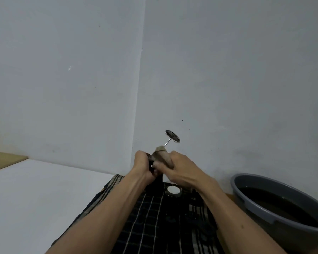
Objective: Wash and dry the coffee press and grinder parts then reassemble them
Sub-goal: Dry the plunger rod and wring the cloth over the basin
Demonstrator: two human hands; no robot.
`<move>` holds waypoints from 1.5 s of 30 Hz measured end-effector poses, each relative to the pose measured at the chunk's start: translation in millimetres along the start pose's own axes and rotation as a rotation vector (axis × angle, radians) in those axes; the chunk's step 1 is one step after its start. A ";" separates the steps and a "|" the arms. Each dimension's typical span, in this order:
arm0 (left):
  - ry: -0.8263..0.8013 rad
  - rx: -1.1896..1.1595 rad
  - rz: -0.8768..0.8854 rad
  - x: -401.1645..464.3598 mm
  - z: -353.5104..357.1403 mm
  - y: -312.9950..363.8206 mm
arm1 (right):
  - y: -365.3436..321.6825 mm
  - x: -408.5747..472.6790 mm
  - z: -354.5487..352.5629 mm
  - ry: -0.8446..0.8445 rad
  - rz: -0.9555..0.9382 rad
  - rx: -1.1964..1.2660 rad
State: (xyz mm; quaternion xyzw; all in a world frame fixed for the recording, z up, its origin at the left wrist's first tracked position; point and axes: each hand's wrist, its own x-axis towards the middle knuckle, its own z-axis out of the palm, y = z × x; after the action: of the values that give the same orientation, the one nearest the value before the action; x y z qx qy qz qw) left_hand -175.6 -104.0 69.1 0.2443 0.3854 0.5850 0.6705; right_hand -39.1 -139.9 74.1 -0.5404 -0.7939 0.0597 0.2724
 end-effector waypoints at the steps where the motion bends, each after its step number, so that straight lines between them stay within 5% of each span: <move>1: -0.037 -0.005 -0.045 1.7 -0.6 0.8 | 3.5 0.1 -1.3 -0.022 -0.015 -0.053; 8: -0.279 0.546 0.042 -1.0 18.2 -4.2 | 9.0 5.7 -0.1 0.282 -0.005 0.152; 14: -0.229 0.538 0.045 8.3 25.6 -11.8 | 11.4 5.6 9.9 0.292 0.033 -0.191; 20: -0.145 0.433 -0.054 13.3 18.1 -15.4 | 27.3 -10.8 6.3 0.031 -0.068 -0.032; 26: -0.037 0.313 -0.094 25.0 5.9 -4.8 | 30.2 -22.7 -10.0 0.407 -0.031 0.102; 30: -0.114 0.227 -0.126 19.3 13.5 -12.4 | 18.1 -25.0 0.5 0.124 -0.049 -0.192; 35: -0.046 0.242 -0.031 28.7 4.7 10.4 | 44.2 -23.9 -5.4 0.080 -0.062 -0.238; 41: -0.091 0.502 0.172 26.7 11.6 27.5 | 53.0 -23.6 -18.1 0.276 0.183 0.221; 45: -0.054 0.530 0.309 37.1 18.8 23.9 | 48.5 -26.1 -42.0 0.288 0.184 0.166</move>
State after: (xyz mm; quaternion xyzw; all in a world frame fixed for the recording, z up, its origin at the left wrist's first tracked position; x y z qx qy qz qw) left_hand -174.1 -60.9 90.1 0.4818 0.4647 0.5524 0.4968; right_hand 28.8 -151.7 81.1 -0.5892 -0.6864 0.0720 0.4202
